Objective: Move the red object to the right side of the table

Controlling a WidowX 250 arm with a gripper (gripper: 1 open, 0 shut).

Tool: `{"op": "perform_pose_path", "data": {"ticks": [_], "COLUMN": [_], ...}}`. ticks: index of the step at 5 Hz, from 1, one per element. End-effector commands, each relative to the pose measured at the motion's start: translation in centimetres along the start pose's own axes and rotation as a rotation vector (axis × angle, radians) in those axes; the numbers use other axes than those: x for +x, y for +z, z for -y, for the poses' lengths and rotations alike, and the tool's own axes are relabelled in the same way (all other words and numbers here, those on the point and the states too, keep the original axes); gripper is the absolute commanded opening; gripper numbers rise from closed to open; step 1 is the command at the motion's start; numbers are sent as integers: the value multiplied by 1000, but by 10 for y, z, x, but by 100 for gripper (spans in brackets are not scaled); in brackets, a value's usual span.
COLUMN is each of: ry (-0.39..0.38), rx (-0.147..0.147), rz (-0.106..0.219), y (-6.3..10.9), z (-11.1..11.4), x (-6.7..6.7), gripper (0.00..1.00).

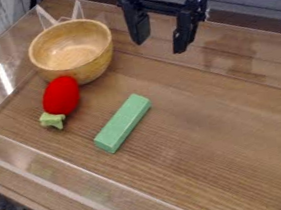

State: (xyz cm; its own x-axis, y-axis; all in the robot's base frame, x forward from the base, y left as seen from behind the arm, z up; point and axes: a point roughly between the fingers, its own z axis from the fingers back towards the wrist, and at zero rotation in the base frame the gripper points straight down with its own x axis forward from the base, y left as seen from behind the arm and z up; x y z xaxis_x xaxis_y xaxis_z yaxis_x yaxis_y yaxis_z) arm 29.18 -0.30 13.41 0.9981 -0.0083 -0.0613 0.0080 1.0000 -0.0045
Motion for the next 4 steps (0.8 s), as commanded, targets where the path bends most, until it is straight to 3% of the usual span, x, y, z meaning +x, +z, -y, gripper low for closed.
{"op": "perform_pose_path", "data": {"ticks": [1, 2, 3, 4], "ry": [-13, -42, -33, -29], "rx": [4, 4, 8, 12], "rz": [-17, -20, 10, 18], "y": [-4, -6, -3, -3], "z": [-15, -37, -74, -107], "x": [-8, -25, -38, -50], "gripper": [100, 100, 100, 100]}}
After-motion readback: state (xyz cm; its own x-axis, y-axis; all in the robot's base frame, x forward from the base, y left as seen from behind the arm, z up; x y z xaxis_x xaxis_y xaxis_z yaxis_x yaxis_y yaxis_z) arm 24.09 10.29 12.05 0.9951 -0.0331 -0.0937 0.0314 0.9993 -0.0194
